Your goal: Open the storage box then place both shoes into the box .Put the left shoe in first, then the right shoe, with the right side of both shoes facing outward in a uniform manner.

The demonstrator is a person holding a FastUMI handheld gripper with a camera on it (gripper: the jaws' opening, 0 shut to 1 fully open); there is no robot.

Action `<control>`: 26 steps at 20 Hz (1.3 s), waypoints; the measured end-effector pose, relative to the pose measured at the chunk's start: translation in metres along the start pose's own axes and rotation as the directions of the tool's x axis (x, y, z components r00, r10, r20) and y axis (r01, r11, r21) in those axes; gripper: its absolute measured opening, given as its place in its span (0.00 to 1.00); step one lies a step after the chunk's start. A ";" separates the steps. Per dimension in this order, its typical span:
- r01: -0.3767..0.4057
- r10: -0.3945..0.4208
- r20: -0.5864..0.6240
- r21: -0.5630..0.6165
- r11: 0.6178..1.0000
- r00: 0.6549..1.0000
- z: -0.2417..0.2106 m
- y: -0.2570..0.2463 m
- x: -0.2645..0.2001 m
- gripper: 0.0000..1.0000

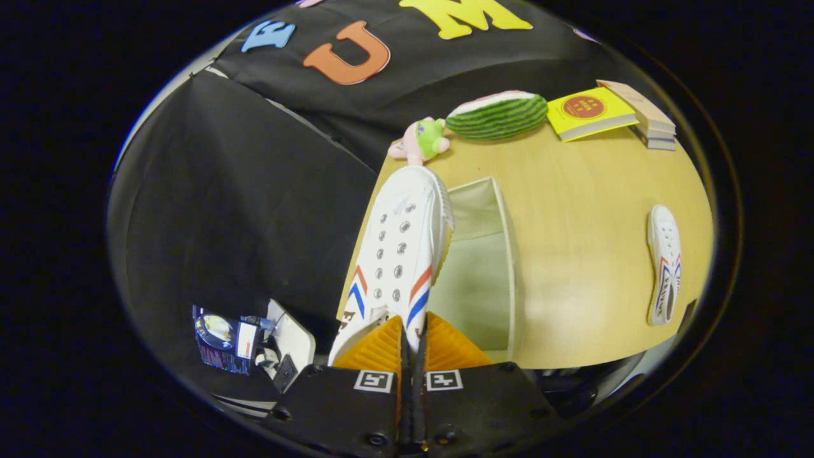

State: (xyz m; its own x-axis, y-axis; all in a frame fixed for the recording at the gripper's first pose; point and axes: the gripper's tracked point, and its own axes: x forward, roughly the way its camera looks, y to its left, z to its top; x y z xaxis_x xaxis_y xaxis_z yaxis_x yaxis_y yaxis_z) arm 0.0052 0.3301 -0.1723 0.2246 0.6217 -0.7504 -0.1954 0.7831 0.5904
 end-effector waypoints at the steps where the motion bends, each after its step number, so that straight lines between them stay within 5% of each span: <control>1: 0.003 -0.003 -0.021 0.010 1.000 1.000 -0.003 0.002 0.013 0.06; 11: -0.019 0.031 -0.101 0.117 0.993 0.994 -0.014 0.013 0.074 0.08; 14: -0.050 0.060 -0.088 0.111 0.993 0.994 -0.011 0.014 0.074 0.34; 17: -0.078 0.083 -0.066 0.081 0.994 0.994 -0.005 0.021 0.068 0.78; 24: -0.052 0.054 0.024 -0.071 0.996 0.998 -0.004 0.023 0.031 0.85; 26: -0.019 0.027 0.052 -0.138 0.990 0.998 -0.005 0.017 0.015 0.98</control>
State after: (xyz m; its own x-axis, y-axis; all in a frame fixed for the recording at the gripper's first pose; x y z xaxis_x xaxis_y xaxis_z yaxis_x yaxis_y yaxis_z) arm 0.0006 0.3533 -0.1750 0.2687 0.6424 -0.7177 -0.3292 0.7615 0.5583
